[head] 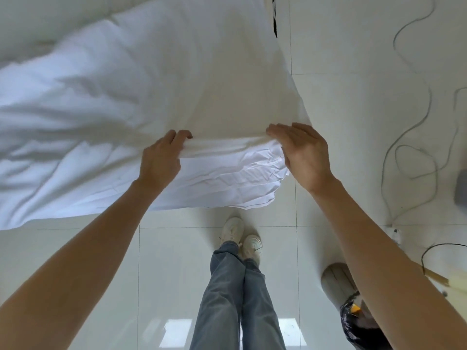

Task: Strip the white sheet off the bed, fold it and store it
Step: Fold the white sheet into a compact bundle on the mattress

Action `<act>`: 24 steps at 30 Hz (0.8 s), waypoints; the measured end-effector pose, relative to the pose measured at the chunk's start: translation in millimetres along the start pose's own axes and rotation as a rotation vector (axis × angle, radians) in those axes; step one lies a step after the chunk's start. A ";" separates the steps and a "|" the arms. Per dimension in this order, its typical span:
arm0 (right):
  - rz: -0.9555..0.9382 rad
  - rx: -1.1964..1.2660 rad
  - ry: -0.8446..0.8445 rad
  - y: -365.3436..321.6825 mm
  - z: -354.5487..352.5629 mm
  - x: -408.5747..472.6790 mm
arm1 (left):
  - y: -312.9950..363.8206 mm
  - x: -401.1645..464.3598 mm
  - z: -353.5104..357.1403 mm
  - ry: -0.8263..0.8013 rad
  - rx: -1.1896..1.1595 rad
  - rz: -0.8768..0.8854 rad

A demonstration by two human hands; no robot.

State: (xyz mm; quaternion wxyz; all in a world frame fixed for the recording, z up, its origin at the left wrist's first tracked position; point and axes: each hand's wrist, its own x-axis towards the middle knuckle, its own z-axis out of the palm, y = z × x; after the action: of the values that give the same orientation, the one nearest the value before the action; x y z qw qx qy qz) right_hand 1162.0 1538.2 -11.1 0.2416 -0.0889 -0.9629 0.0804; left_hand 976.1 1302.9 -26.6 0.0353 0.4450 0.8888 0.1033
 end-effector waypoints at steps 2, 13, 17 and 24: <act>0.003 -0.038 -0.016 3.2 -9.2 -24.6 | 11.1 -12.5 -2.7 -0.029 -0.078 0.067; 0.215 0.023 -0.461 9.4 42.0 -146.5 | 35.4 -88.2 73.6 -0.387 -0.139 0.108; 0.202 0.049 -0.602 8.9 57.1 -145.3 | 35.3 -89.4 84.2 -0.534 -0.179 0.046; 0.129 0.142 -0.408 -54.0 20.9 -48.1 | 22.6 -112.4 15.7 -0.340 -0.357 -0.201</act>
State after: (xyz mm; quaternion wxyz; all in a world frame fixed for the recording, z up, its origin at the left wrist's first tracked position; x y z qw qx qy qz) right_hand 1186.5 1473.2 -40.2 0.0416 -0.1148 -0.9762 0.1794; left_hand 1063.9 1228.8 -40.3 0.2721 0.3520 0.8777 0.1781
